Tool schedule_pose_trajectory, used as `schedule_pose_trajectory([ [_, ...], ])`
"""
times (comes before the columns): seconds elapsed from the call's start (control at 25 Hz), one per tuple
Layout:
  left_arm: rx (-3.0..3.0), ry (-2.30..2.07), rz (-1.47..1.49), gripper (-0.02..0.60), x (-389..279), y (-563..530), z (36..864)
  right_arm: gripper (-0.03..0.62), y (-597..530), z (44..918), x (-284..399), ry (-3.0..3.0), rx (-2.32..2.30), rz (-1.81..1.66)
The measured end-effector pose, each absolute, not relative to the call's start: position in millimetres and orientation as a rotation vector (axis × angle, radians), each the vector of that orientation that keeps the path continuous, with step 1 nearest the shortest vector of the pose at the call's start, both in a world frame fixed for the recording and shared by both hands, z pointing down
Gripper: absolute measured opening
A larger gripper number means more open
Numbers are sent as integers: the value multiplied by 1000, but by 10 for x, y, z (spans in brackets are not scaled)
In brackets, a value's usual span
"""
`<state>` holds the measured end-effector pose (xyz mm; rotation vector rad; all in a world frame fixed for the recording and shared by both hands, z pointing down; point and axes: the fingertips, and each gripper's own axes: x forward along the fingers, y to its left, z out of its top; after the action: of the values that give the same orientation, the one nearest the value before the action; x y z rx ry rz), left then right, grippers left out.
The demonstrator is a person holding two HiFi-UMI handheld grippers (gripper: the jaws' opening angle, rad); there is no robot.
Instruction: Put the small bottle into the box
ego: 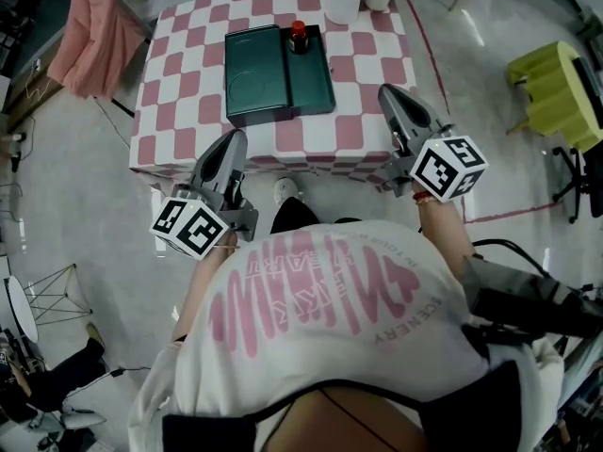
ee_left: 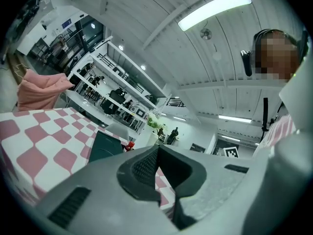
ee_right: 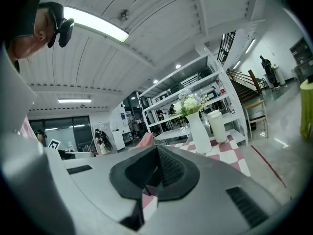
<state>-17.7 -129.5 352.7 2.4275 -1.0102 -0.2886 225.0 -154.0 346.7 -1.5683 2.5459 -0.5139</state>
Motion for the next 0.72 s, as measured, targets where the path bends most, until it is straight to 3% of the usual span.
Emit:
schedule_pose_trajectory([
  [0.72, 2428, -1008, -286, 8, -49, -796, 3562, 6, -1062, 3560, 2310, 2571, -1542, -544],
])
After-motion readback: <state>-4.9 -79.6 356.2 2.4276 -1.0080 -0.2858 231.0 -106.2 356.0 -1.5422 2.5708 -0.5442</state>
